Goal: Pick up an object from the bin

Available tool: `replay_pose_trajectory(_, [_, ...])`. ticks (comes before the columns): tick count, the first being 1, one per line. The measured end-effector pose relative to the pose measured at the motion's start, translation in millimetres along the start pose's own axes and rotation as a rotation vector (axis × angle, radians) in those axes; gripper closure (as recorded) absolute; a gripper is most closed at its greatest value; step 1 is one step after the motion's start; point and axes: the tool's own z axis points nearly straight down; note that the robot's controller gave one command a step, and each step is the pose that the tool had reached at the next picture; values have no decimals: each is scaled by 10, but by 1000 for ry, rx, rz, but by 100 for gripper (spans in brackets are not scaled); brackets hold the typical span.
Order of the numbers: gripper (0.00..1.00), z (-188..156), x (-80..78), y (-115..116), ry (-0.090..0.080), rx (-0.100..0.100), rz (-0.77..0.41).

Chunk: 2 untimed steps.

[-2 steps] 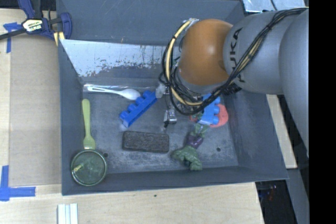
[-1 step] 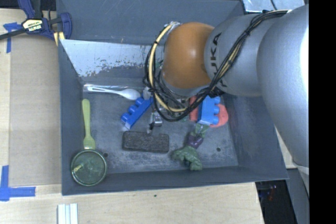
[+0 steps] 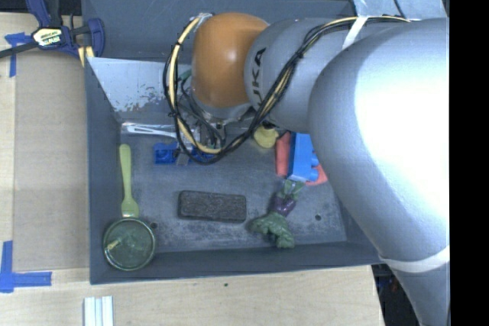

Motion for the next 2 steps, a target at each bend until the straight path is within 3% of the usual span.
replay_pose_trajectory(1, [100, 0, 0, -2, 0, 0, -1])
replay_pose_trajectory(2, [100, -599, 72, 51, 5, 2, -8])
